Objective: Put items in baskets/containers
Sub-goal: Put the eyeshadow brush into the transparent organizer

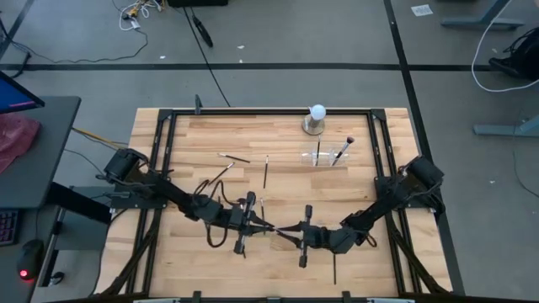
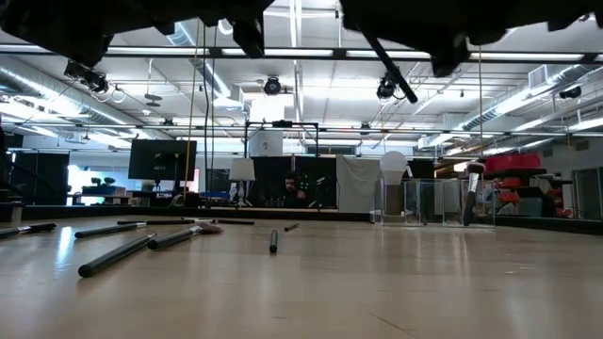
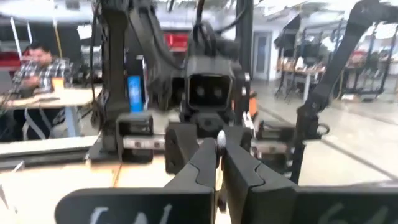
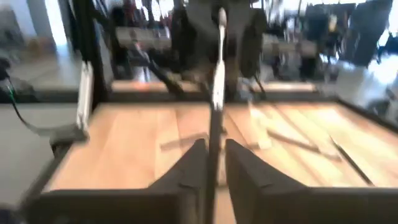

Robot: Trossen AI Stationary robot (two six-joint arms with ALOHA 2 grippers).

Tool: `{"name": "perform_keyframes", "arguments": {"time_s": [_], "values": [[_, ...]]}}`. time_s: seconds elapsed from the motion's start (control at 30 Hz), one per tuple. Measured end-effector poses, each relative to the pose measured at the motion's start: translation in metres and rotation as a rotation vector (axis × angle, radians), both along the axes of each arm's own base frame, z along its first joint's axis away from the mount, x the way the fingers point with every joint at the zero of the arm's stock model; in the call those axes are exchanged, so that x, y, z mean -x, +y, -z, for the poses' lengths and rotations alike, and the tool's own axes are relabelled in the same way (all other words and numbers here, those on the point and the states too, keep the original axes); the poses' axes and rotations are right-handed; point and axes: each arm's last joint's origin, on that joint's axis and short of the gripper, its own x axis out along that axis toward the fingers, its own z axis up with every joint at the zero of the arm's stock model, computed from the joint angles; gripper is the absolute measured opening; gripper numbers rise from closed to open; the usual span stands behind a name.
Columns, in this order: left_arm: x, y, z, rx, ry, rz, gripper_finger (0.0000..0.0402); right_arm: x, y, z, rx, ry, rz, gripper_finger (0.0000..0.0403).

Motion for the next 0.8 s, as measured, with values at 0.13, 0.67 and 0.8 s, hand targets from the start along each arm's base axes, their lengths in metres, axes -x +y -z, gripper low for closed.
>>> {"name": "perform_keyframes", "arguments": {"time_s": [0.13,0.67,0.8], "values": [[-0.001,0.006,0.002,-0.001,0.085,-0.025,0.0009,0.012,-0.008,-0.007,-0.117,0.136,0.037,0.0126],[-0.009,0.029,0.013,0.074,0.244,-0.106,0.001,-0.027,-0.033,-0.021,-0.066,0.362,0.145,0.0155],[-0.012,0.028,0.011,0.069,0.257,-0.103,0.0011,-0.031,-0.035,-0.019,-0.086,0.368,0.123,0.0128]]}}
